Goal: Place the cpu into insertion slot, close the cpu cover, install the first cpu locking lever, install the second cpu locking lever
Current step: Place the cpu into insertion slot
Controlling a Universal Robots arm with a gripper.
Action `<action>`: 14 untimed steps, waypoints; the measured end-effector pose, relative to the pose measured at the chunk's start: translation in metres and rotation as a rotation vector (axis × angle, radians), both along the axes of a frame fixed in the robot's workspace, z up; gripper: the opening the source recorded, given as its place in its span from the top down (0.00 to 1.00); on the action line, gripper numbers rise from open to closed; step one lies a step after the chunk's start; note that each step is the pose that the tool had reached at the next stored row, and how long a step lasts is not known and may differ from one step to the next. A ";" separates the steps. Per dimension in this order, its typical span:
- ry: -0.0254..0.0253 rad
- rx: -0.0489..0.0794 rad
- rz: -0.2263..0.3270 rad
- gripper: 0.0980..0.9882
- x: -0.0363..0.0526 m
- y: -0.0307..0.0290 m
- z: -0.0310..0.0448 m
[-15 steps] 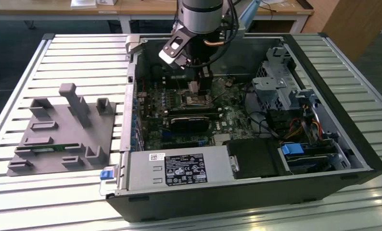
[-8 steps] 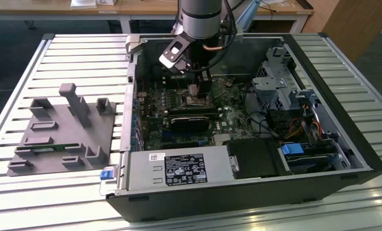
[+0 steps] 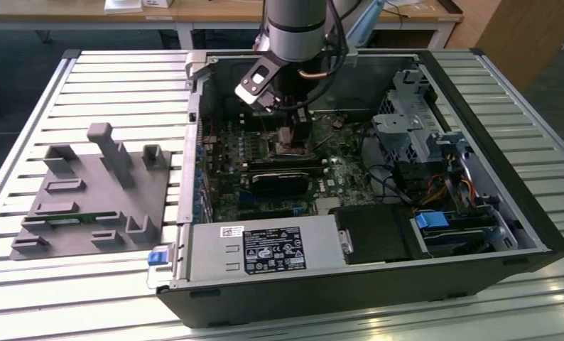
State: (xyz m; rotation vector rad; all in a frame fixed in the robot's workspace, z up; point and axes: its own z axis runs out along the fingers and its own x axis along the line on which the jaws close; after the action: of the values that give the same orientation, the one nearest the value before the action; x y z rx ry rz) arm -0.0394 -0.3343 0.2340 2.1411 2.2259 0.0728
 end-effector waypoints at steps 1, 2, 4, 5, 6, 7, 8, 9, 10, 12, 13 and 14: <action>0.0000 0.000 0.000 0.50 -0.0003 0.0002 -0.0012; 0.0000 0.000 0.000 0.50 -0.0006 0.0004 -0.0023; 0.0000 0.000 -0.001 0.50 -0.0008 0.0013 -0.0042; 0.0000 0.000 -0.002 0.50 -0.0008 0.0019 -0.0050; 0.0000 0.000 -0.004 0.50 -0.0008 0.0024 -0.0057; 0.0000 0.000 -0.005 0.50 -0.0008 0.0025 -0.0063; 0.0000 0.000 -0.005 0.50 -0.0008 0.0025 -0.0071; 0.0000 0.000 -0.005 0.50 -0.0008 0.0025 -0.0080; 0.0000 0.000 -0.005 0.50 -0.0009 0.0025 -0.0091; 0.0000 0.000 -0.005 0.50 -0.0018 0.0028 -0.0112; 0.0000 0.000 -0.005 0.50 -0.0023 0.0030 -0.0123; 0.0000 0.000 -0.005 0.50 -0.0026 0.0033 -0.0135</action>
State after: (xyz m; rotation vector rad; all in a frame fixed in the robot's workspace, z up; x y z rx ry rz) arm -0.0421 -0.3310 0.2205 2.1462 2.2204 0.0721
